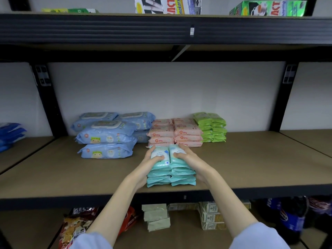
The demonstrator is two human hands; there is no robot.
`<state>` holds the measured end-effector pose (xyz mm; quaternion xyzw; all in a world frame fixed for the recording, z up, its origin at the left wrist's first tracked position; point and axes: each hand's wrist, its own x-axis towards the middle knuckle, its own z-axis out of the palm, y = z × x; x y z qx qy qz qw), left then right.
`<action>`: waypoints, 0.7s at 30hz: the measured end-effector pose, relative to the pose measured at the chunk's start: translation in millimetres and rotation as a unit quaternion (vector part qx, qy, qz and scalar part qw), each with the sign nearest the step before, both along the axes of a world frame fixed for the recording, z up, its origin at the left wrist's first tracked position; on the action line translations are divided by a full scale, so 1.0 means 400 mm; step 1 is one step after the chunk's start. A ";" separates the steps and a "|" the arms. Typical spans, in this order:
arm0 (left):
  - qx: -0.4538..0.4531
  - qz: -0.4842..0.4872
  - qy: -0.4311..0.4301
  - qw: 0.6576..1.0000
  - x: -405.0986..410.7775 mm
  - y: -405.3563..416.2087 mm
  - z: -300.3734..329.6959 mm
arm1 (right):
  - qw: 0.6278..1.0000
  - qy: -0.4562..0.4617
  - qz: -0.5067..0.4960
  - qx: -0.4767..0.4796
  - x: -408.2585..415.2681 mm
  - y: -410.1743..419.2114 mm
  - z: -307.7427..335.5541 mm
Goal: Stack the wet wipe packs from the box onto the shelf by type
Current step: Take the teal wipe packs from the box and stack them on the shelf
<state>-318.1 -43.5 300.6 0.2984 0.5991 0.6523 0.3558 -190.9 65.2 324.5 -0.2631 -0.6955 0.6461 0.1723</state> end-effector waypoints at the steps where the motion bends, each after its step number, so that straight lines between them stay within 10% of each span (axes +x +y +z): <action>1: 0.006 -0.005 -0.006 1.000 0.000 -0.002 0.000 | 1.000 0.006 0.004 -0.011 0.001 0.002 -0.002; 21: 0.018 0.053 0.111 0.992 0.043 -0.048 0.019 | 0.996 0.068 -0.033 0.038 0.070 -0.034 -0.027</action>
